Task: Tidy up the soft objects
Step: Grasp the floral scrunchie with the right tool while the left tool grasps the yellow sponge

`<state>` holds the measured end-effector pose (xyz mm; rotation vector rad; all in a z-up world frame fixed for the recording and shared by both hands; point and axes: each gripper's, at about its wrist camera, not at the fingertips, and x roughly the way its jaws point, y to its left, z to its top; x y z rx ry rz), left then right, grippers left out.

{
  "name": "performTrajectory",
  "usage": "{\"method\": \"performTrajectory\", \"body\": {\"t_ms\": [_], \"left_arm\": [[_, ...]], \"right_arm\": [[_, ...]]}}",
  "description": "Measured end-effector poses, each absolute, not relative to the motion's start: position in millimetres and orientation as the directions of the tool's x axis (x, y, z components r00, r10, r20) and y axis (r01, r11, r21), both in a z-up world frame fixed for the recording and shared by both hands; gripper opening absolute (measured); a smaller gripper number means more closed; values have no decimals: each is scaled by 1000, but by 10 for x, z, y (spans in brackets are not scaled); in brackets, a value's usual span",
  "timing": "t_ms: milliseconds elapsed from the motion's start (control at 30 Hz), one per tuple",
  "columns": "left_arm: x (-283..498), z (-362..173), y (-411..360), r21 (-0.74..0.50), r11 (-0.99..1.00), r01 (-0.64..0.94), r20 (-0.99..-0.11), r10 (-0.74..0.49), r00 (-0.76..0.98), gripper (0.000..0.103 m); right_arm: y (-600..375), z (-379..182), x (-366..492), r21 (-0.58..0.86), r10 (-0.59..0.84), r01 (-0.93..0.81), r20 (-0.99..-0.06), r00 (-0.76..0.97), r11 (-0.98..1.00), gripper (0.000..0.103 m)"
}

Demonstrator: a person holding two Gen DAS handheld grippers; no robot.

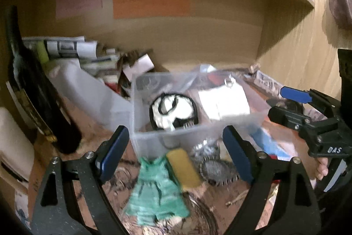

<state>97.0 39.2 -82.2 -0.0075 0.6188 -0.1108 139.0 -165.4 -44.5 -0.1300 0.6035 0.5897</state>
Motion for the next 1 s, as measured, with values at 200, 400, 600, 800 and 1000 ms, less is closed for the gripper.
{"method": "performTrajectory", "body": {"t_ms": [200,400,600,800,1000], "left_arm": [[917,-1079,300,-51,993,111,-623,-118,773,86],[986,-1298,306,-83,990,112,-672,-139,727,61],[1070,-1414,328,-119,986,113,-692,-165,703,45],[1149,-1510,328,-127,987,100,-711,-160,685,34],[1113,-1474,344,-136,986,101,-696,-168,698,28]], "right_arm": [[-1596,-693,1311,95,498,-579,-633,593,810,81],[-1554,-895,1351,166,525,-591,-680,511,790,66],[-1504,-1006,1378,213,550,-609,-709,442,764,36],[-1514,-1029,1368,236,567,-613,-704,427,754,14],[-1603,-911,1320,220,573,-608,-665,479,763,10]]}}
